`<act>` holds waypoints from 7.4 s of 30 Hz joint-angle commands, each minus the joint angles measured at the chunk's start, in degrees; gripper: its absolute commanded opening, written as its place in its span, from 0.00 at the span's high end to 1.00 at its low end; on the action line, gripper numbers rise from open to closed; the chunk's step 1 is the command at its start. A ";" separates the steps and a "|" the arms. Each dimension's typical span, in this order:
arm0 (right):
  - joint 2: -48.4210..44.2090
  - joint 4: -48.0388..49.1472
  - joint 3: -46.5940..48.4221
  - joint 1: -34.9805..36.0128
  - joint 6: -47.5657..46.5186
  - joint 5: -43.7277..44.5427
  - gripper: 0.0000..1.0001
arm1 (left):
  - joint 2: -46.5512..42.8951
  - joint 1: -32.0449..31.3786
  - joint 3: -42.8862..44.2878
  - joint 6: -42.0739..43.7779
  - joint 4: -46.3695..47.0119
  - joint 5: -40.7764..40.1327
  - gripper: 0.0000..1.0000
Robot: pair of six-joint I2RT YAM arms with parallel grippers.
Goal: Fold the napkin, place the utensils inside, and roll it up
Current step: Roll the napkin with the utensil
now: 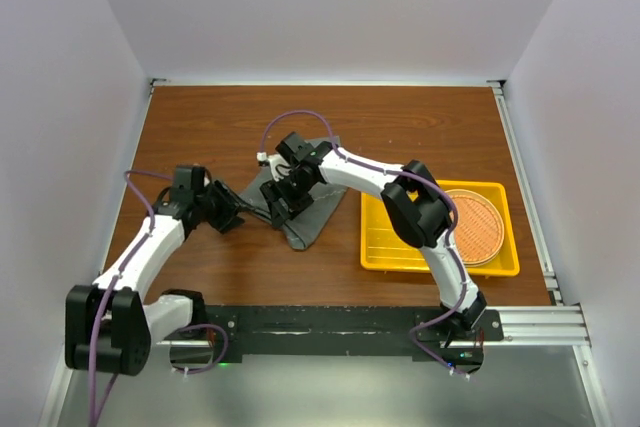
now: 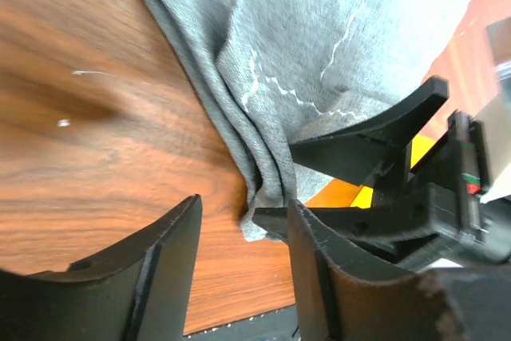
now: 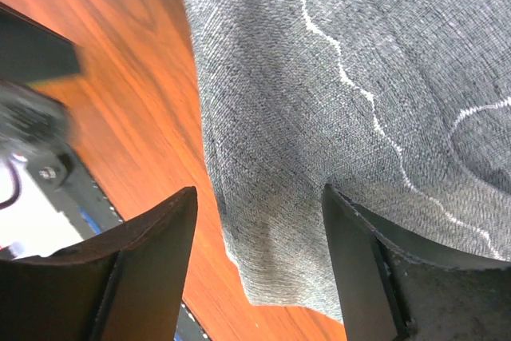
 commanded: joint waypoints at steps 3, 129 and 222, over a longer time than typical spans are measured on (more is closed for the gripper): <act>-4.97 -5.50 -0.02 0.35 -1.67 8.20 0.31 | -4.43 4.55 -5.83 1.19 5.92 8.01 0.57; 0.21 7.42 1.11 8.63 -2.91 15.61 1.00 | 5.59 13.16 -5.14 -0.40 13.50 13.91 0.28; -8.49 -1.90 -6.70 -5.54 -4.57 5.21 0.57 | 45.31 -2.66 -12.00 -10.60 64.13 6.71 1.00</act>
